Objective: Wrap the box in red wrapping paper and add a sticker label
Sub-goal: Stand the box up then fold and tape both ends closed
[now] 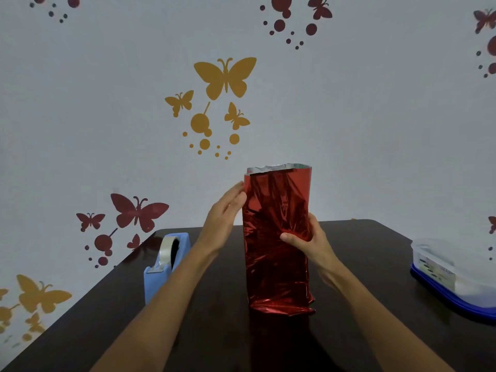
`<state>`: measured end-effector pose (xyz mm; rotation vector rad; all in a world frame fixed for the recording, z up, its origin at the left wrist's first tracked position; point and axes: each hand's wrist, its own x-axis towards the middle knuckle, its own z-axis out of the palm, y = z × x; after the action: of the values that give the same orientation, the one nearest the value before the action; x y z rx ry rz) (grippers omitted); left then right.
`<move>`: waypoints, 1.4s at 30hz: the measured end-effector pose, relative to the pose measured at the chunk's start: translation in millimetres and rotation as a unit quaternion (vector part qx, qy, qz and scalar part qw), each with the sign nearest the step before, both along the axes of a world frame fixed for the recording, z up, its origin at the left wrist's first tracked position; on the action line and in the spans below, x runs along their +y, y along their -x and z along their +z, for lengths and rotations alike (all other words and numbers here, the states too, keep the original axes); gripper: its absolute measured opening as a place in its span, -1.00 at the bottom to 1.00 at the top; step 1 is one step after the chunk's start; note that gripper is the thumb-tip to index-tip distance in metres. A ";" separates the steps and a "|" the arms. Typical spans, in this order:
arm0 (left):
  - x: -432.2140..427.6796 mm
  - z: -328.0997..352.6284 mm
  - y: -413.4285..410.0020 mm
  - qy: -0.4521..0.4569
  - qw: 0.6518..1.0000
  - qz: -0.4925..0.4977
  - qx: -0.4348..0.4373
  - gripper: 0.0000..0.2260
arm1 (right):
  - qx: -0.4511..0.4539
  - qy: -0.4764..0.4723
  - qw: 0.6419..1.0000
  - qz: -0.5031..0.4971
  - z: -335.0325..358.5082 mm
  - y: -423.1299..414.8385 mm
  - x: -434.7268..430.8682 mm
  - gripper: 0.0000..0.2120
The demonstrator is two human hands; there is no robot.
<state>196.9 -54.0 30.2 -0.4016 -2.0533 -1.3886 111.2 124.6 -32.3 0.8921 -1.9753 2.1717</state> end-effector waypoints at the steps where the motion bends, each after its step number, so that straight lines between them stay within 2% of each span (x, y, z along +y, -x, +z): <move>1: 0.1 5.5 2.6 0.000 1.000 -0.016 -0.011 -0.69 | 0.000 0.000 1.000 0.002 0.6 -1.2 -0.2 -0.19; 3: -2.4 14.5 9.8 -0.013 0.999 -0.017 -0.036 -0.65 | 0.001 -0.002 1.000 0.003 0.8 -2.7 -0.1 -0.24; 5: -4.5 20.1 17.5 0.019 0.998 0.008 -0.059 -0.60 | 0.005 -0.004 1.000 0.009 0.9 -4.1 0.6 -0.25; 8: -3.6 29.9 21.9 0.080 0.995 -0.002 -0.052 -0.65 | 0.004 -0.009 1.000 0.009 1.0 -5.1 2.3 -0.23; 11: -1.7 39.9 23.1 0.116 0.991 -0.041 -0.049 -0.84 | 0.002 -0.007 1.000 0.006 0.8 -5.2 2.8 -0.17; 20: -3.2 59.0 30.7 0.213 0.964 -0.068 -0.143 -0.79 | 0.012 -0.017 1.000 0.004 -0.7 -3.9 3.4 -0.17; 24: -5.0 66.8 32.3 0.253 0.949 -0.074 -0.170 -0.79 | -0.005 -0.079 0.997 0.028 7.2 -9.6 10.2 0.09; 26: -5.2 68.6 34.3 0.270 0.944 -0.072 -0.176 -0.80 | -0.014 -0.047 0.999 0.001 26.3 -19.3 18.6 0.11; 27: -5.6 69.1 34.8 0.276 0.942 -0.071 -0.178 -0.81 | -0.003 0.000 0.999 -0.048 40.9 -24.4 24.2 0.09; 28: -6.0 69.4 35.3 0.281 0.940 -0.074 -0.181 -0.82 | 0.036 0.056 0.993 -0.098 59.9 -30.6 29.0 -0.02; 29: -6.2 70.1 35.7 0.288 0.937 -0.076 -0.185 -0.82 | 0.101 0.102 0.981 -0.132 82.8 -39.7 31.6 -0.24; 30: -6.0 70.8 35.7 0.296 0.933 -0.077 -0.190 -0.82 | 0.176 0.101 0.968 -0.148 107.5 -49.2 30.3 -0.47; 32: -4.4 73.0 35.3 0.317 0.926 -0.068 -0.195 -0.83 | 0.298 -0.002 0.944 -0.145 148.7 -54.2 14.4 -0.73; 34: -3.1 74.6 33.9 0.328 0.923 -0.057 -0.193 -0.83 | 0.335 -0.173 0.915 -0.146 175.9 -46.4 -9.5 -0.77; 37: -3.4 72.7 31.1 0.331 0.923 -0.050 -0.189 -0.84 | 0.298 -0.395 0.858 -0.137 180.1 -25.2 -25.0 -0.56; 39: -3.8 71.0 30.0 0.319 0.928 -0.059 -0.181 -0.83 | 0.256 -0.494 0.825 -0.099 161.9 -12.5 -15.9 -0.44; 42: -3.7 69.8 27.9 0.315 0.928 -0.064 -0.185 -0.78 | 0.204 -0.484 0.851 -0.028 129.6 -7.3 -1.7 -0.22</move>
<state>169.0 -57.7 100.0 -0.5777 -2.8274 -0.8791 118.5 123.0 97.3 1.1972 -2.7252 0.7054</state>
